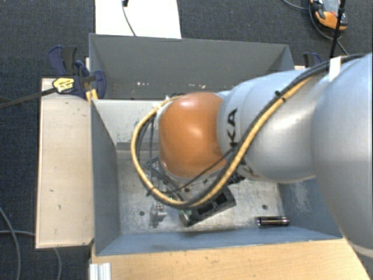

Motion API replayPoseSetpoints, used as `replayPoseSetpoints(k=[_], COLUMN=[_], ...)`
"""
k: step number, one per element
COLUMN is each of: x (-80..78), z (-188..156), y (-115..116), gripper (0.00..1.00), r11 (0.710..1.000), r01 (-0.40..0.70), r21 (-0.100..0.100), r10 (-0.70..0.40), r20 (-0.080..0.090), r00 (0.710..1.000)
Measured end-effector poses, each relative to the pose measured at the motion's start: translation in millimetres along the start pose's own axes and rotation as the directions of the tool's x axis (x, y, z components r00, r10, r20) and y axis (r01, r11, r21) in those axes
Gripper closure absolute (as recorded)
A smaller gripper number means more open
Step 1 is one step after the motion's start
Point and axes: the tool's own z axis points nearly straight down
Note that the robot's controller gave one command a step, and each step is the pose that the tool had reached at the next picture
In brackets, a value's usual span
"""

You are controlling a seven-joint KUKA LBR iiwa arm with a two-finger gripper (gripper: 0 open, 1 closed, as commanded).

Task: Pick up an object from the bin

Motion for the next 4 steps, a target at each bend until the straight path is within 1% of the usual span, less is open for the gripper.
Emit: replayPoseSetpoints(k=[1,2,3,4], x=[-2.3,-5.1,-16.2,-11.8], z=[-4.1,41.8,65.9,70.7], y=[-1.1,-60.4,-100.7,-107.3], gripper=[0.00,0.00,0.00,1.00], r11=[1.000,0.997,1.000,1.000], r01=[-0.005,0.072,0.005,0.021], r21=[-0.002,-0.002,-0.014,-0.012], r10=[0.005,-0.072,-0.005,-0.021], r20=[0.008,0.011,-0.003,-0.018], r00=[1.000,0.997,1.000,1.000])
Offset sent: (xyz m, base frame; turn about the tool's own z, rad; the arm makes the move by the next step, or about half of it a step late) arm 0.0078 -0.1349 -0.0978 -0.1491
